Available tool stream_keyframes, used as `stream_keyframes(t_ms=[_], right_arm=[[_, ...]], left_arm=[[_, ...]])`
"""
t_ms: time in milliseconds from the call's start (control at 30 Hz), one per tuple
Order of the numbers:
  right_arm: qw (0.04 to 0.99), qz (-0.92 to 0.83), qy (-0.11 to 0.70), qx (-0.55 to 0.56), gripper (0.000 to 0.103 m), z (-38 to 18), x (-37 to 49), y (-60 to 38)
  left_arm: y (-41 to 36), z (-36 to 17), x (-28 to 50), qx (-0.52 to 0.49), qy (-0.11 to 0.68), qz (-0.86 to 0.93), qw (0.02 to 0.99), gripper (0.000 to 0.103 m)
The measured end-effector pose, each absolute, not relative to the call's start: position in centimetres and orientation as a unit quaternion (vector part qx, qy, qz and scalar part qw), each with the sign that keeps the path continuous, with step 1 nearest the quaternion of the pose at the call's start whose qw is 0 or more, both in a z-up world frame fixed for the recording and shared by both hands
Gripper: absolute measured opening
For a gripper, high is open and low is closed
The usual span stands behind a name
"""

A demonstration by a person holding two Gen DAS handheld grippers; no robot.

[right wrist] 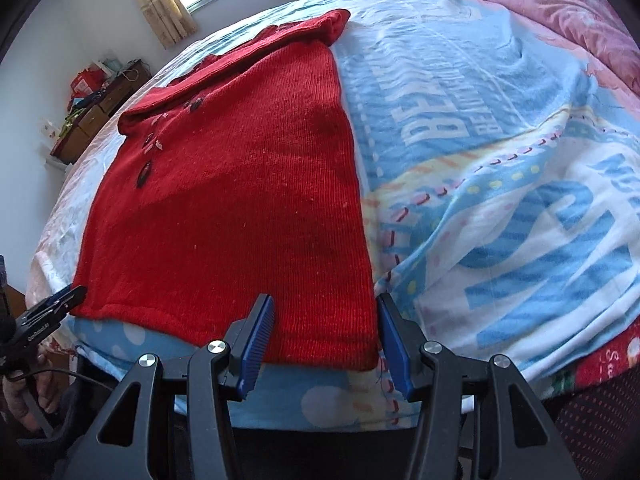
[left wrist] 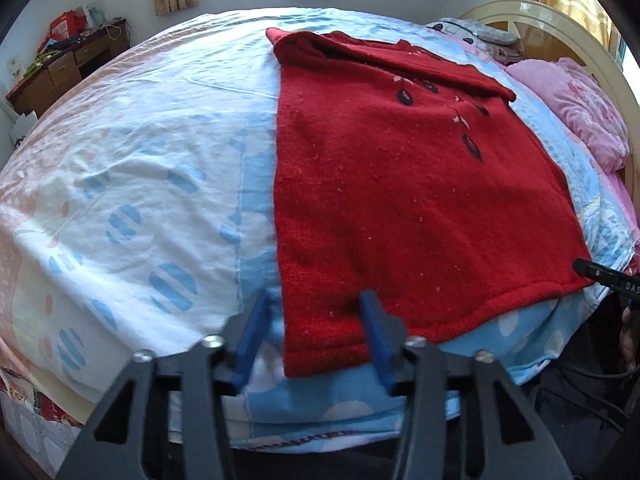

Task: Fold small clothes
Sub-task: 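Grasp the sweater hem with the left tool while the right tool grasps the hem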

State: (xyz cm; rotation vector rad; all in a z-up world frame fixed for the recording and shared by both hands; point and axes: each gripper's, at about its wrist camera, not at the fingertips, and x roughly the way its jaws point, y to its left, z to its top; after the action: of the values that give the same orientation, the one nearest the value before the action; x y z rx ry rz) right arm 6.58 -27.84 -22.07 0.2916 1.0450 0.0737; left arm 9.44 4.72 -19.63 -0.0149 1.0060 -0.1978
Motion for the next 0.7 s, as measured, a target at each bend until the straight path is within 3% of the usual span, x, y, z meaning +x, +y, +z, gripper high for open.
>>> stream_keyframes(t_ms=[67,200,300,700], right_arm=[[0.852,0.041,0.499,0.154,0.046,-22.0,6.5,-28.2],[0.846,0.053,0.498,0.184,0.016,-21.8,6.3,-29.3],[0.849,0.057,0.495,0.177,0.008,-21.4,6.0,-29.4],[0.853,0.067,0.501,0.132,0.005,-20.4,3.0,-30.0]], left_arm=[[4.9,-19.6,9.4,-0.018,0.484,-0.106,0.868,0.028],[5.4,-19.4,9.5,-0.035,0.488,-0.116,0.864,0.012],[5.8,-19.0,9.3,-0.042,0.485,-0.124,0.864,0.009],[6.3,-17.7,6.1,-0.026,0.470,-0.157,0.868,0.008]])
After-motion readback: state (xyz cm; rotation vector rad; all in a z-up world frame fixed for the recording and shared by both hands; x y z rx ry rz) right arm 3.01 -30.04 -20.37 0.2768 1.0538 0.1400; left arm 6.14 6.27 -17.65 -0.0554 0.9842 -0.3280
